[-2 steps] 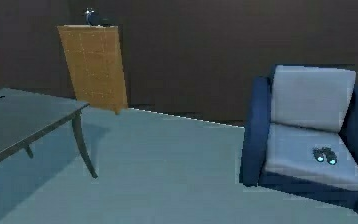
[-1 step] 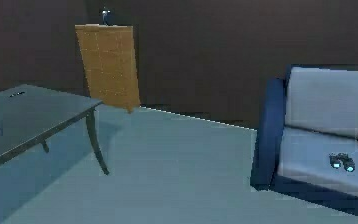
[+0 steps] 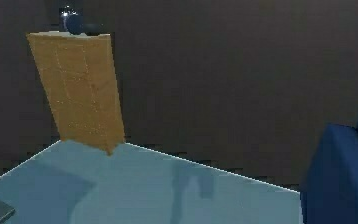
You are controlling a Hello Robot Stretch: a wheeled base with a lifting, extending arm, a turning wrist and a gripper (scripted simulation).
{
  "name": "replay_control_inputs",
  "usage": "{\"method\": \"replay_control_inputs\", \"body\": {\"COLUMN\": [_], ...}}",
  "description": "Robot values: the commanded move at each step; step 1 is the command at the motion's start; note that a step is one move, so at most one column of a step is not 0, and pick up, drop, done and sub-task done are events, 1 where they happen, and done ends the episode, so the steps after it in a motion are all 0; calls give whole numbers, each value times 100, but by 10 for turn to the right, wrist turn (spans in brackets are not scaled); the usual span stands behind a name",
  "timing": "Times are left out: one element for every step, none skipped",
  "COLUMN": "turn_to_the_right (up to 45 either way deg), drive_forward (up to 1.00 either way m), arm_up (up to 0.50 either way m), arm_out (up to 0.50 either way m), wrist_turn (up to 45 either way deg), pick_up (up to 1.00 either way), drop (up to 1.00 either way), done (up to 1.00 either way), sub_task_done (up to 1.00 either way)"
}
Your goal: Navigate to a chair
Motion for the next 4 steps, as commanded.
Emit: {"method": "replay_control_inputs", "body": {"turn_to_the_right": [0,-300,0,-360], "drive_forward": [45,0,45,0], "arm_up": [0,0,0,0], "arm_out": [0,0,0,0], "wrist_turn": [0,0,0,0], "pick_up": [0,0,0,0], "drop": [0,0,0,0], "done": [0,0,0,0], "sub_task_done": [0,0,0,0]}}
